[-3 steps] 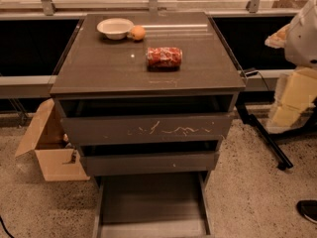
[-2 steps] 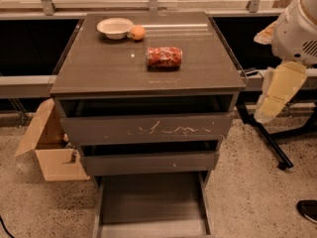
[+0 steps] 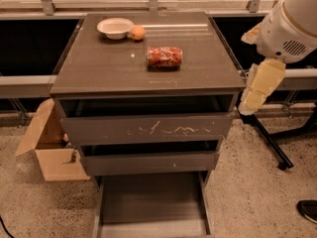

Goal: Place coke can into bottom drawer

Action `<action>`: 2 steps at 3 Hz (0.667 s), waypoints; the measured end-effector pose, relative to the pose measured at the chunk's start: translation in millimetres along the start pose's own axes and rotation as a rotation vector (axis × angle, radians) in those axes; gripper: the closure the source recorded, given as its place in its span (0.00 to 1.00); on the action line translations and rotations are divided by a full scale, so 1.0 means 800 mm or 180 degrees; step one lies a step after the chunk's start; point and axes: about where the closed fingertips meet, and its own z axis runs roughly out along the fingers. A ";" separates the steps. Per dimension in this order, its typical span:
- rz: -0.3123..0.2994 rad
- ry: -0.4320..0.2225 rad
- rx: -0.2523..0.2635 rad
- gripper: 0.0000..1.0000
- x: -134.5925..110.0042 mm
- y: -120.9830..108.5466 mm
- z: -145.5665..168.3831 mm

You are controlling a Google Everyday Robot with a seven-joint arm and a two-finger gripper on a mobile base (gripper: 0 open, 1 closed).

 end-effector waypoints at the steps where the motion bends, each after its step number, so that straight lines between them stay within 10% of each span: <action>1: -0.0047 -0.0060 0.0062 0.00 -0.012 -0.021 0.010; 2: -0.0136 -0.0258 0.0135 0.00 -0.039 -0.070 0.036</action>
Offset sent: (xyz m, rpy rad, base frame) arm 0.1366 0.0388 -0.0016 0.1248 -0.1343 0.0861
